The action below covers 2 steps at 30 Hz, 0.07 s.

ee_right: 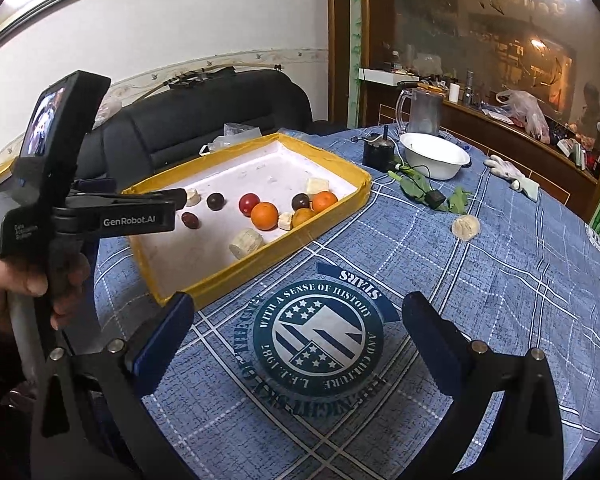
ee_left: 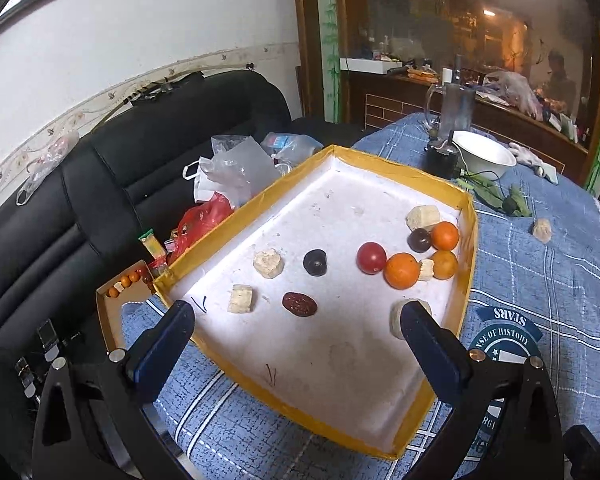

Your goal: Organize fruits

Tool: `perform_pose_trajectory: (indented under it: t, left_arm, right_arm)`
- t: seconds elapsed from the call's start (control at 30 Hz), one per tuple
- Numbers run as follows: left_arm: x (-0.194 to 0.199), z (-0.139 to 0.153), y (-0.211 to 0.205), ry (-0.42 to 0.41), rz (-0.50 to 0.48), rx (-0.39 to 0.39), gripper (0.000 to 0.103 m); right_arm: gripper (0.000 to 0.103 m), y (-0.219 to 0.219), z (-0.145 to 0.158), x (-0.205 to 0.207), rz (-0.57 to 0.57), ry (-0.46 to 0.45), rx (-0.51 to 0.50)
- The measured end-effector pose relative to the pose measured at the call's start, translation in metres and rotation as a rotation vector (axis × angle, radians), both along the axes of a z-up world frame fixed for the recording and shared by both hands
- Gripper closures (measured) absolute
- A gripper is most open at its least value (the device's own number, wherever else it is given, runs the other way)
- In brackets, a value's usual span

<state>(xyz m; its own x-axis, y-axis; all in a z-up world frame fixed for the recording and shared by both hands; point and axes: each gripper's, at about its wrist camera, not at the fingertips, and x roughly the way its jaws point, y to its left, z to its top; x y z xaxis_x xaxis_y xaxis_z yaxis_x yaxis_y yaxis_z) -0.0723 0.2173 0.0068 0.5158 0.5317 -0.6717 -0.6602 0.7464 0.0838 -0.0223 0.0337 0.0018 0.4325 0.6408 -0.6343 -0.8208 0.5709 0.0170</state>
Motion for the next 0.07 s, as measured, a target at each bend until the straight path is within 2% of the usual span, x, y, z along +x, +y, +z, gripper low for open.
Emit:
perform_pose_trajectory:
  t: [0.07]
  left_arm:
    - [0.0000, 0.0009, 0.0003, -0.004, -0.004, -0.009, 0.000]
  right_arm:
    - [0.000, 0.0017, 0.0013, -0.0005, 0.000, -0.001, 0.002]
